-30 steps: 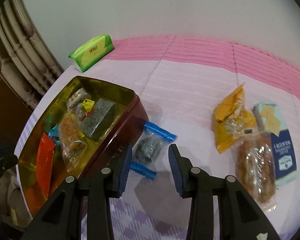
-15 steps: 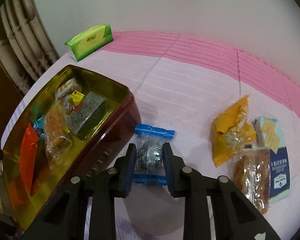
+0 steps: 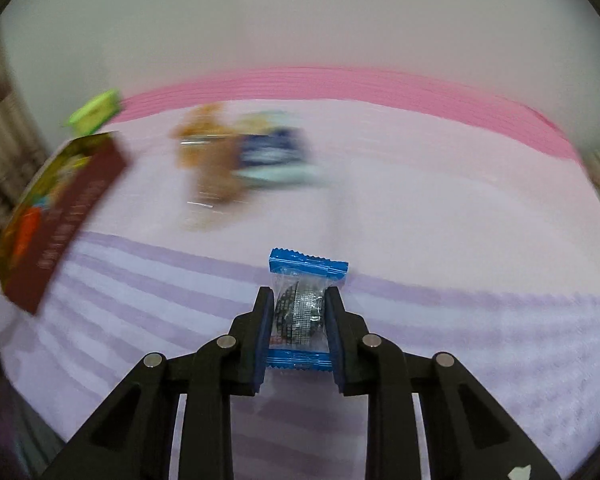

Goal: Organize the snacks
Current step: 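Grasp the clear twisted-pastry bag with the left gripper while the right holds the blue candy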

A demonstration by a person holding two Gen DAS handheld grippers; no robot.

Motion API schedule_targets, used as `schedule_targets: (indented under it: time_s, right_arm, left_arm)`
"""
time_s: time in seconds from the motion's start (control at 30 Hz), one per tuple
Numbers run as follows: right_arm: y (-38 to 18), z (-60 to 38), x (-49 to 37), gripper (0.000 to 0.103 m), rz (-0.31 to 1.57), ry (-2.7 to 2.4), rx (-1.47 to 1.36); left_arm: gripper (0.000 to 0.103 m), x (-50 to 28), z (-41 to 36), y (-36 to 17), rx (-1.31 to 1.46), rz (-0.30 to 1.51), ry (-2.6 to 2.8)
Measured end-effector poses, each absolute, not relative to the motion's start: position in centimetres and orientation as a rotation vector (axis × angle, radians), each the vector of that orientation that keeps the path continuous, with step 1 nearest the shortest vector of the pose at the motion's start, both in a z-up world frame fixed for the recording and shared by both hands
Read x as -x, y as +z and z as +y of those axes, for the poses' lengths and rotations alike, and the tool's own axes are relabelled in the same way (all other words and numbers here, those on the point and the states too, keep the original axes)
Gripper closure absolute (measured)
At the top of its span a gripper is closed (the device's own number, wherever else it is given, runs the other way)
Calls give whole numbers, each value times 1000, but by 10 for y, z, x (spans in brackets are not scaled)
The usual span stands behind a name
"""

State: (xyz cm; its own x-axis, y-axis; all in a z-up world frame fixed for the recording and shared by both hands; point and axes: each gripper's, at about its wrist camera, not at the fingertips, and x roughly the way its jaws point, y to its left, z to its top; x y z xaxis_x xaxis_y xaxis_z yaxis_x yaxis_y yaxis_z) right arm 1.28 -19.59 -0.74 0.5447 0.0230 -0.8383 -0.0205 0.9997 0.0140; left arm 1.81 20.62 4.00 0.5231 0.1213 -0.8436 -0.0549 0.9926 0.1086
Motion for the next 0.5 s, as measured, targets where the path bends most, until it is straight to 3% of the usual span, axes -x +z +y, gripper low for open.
schedule_targets:
  time_s: [0.23,0.5]
  right_arm:
    - [-16,-277,11,80,934,-125,-145]
    - [-19,-279,15,77,912,-73,-187]
  left_arm:
    - [44,-35,127,48,-35,1112,-219]
    - [39,-104,30,36,-39,1143,-406]
